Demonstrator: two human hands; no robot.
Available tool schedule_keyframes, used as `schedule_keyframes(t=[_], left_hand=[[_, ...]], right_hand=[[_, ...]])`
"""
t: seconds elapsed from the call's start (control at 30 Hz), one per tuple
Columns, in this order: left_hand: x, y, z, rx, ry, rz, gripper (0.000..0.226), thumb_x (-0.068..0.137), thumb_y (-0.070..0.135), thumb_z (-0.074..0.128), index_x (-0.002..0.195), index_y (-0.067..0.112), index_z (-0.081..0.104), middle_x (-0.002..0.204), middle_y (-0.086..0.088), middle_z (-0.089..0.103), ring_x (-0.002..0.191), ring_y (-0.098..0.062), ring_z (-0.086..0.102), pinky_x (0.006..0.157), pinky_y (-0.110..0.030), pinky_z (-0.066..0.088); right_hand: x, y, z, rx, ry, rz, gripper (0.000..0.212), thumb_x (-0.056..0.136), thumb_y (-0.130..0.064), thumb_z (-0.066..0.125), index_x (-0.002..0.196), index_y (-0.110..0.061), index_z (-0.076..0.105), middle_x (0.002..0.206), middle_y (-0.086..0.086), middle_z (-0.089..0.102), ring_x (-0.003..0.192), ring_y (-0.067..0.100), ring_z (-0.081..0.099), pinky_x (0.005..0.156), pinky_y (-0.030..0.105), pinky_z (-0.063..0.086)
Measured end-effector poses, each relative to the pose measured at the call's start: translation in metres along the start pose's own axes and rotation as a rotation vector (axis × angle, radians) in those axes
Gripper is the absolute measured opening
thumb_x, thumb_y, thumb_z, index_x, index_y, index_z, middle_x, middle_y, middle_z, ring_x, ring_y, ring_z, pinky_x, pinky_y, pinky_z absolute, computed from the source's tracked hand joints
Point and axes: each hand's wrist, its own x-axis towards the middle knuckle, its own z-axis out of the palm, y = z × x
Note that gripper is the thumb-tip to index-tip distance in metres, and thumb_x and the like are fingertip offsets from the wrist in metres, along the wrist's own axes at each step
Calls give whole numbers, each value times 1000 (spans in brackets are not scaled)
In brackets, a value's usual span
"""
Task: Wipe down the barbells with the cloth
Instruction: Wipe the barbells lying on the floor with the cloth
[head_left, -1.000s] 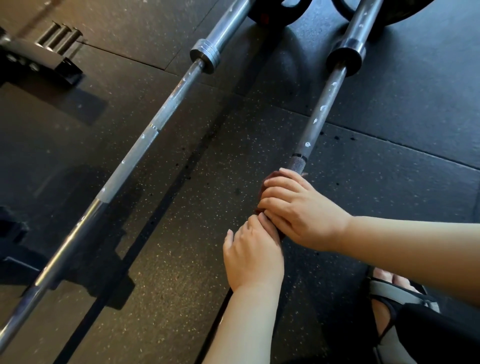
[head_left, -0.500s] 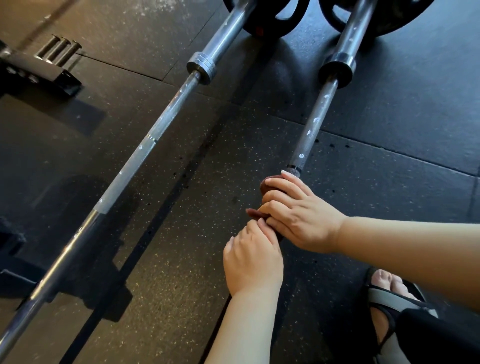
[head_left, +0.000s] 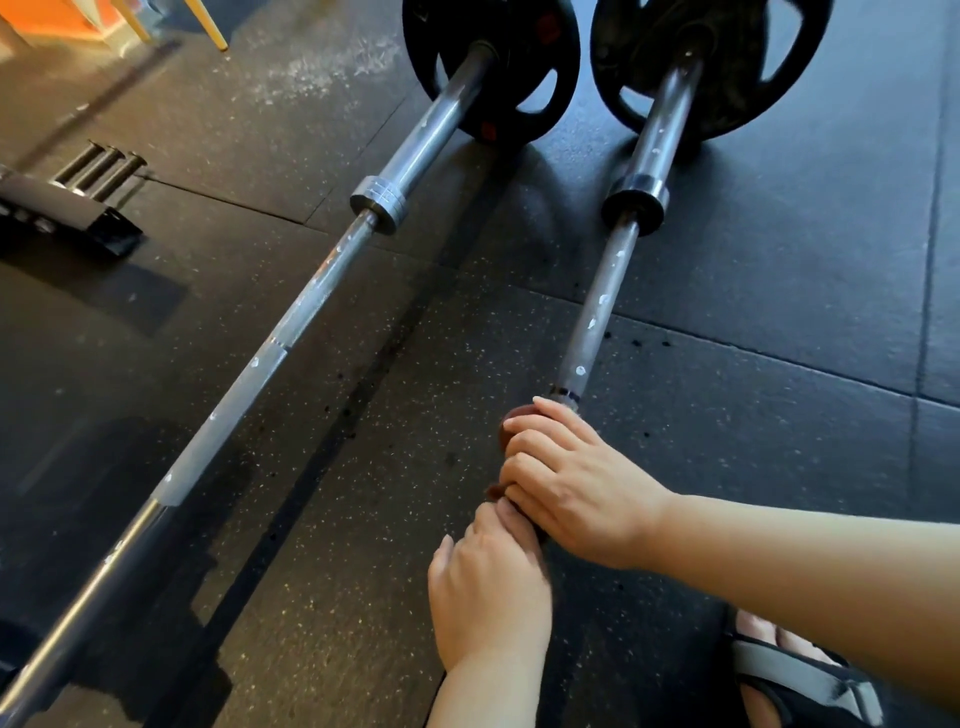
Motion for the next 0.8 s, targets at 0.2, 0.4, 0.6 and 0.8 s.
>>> schedule_keyframes(t=[0.2, 0.4, 0.6, 0.8], left_hand=[[-1, -5, 4, -35, 78, -26, 80, 90, 49, -14, 97, 27, 63, 88, 6, 73, 93, -8, 69, 115, -37, 37], [-2, -5, 4, -58, 78, -23, 70, 97, 45, -5, 93, 25, 62, 86, 6, 73, 91, -11, 69, 116, -39, 38], [-3, -3, -2, -48, 37, -41, 62, 101, 41, 6, 102, 24, 65, 96, 2, 73, 96, -12, 67, 110, -38, 41], [-3, 0, -10, -5, -8, -37, 66, 102, 40, 2, 104, 23, 65, 88, 4, 71, 92, -9, 66, 121, -36, 29]], right_hand=[[33, 17, -15, -129, -50, -21, 36, 107, -38, 34, 89, -20, 60, 89, -4, 63, 88, 23, 60, 104, 41, 43], [22, 1, -4, -152, 27, 77, 33, 103, -34, 39, 86, -17, 62, 87, -1, 62, 94, 27, 59, 115, 45, 33], [20, 14, -14, -95, -88, -73, 40, 108, -44, 34, 99, -22, 66, 102, -5, 66, 107, 21, 59, 118, 41, 29], [17, 6, -9, -104, -34, 125, 46, 106, -43, 27, 98, -23, 67, 104, -4, 63, 118, 23, 53, 126, 43, 12]])
